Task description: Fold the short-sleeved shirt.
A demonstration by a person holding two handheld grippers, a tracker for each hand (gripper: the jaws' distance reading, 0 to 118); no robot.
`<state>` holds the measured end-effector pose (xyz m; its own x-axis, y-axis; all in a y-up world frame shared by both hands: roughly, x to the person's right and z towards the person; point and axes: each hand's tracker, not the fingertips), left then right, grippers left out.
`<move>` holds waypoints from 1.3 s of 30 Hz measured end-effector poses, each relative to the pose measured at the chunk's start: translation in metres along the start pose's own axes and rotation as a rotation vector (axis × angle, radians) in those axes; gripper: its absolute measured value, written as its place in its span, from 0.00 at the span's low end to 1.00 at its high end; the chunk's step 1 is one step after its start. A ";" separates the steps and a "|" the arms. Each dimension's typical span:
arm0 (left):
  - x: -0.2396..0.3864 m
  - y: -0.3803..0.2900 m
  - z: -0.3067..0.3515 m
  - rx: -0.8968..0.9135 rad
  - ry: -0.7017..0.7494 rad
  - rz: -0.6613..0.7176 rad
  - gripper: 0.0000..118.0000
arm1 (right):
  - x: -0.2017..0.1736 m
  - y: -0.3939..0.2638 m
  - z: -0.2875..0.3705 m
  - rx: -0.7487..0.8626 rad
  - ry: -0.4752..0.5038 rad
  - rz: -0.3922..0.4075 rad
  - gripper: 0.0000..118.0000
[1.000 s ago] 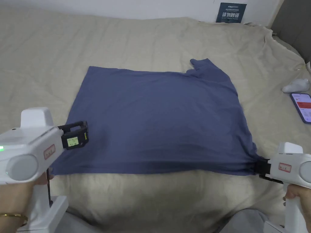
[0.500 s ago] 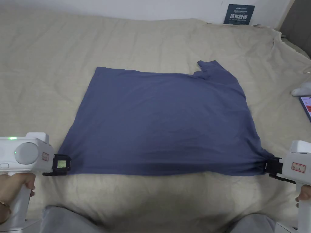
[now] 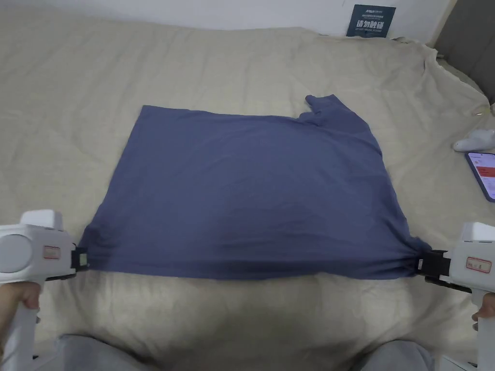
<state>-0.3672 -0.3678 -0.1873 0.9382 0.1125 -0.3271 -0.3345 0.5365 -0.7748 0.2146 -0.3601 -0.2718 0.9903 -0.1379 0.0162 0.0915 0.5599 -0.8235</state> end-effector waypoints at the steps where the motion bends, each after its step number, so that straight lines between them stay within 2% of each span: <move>1: -0.003 0.006 0.007 0.022 -0.022 0.031 0.00 | 0.002 0.004 0.003 -0.003 0.018 -0.014 0.07; 5: -0.010 0.037 0.029 0.135 -0.088 0.151 0.00 | 0.003 0.030 0.018 0.012 0.053 -0.045 0.07; 9: -0.005 0.074 0.033 0.206 -0.098 0.209 0.00 | -0.006 0.066 0.025 0.053 0.049 -0.024 0.07; 14: 0.018 0.118 0.013 0.243 -0.071 0.190 0.00 | -0.014 0.121 -0.006 0.068 0.019 -0.030 0.07; 19: 0.037 0.155 -0.029 0.251 -0.008 0.158 0.00 | -0.024 0.163 -0.054 0.038 -0.013 -0.094 0.07; 25: 0.050 0.190 -0.086 0.210 0.037 0.114 0.00 | -0.036 0.192 -0.119 -0.034 -0.069 -0.125 0.07; 36: 0.057 0.197 -0.163 0.077 0.106 0.052 0.00 | -0.053 0.204 -0.187 -0.083 -0.108 -0.088 0.07; 38: 0.058 0.196 -0.165 0.071 0.113 0.055 0.17 | -0.051 0.204 -0.187 -0.069 -0.112 -0.107 0.12; 39: 0.058 0.196 -0.163 0.069 0.126 0.050 0.41 | -0.050 0.205 -0.184 -0.064 -0.115 -0.121 0.28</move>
<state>-0.3925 -0.3926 -0.4469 0.9005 0.0377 -0.4332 -0.3700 0.5898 -0.7178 0.1648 -0.3885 -0.5455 0.9783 -0.1045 0.1791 0.2074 0.4909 -0.8462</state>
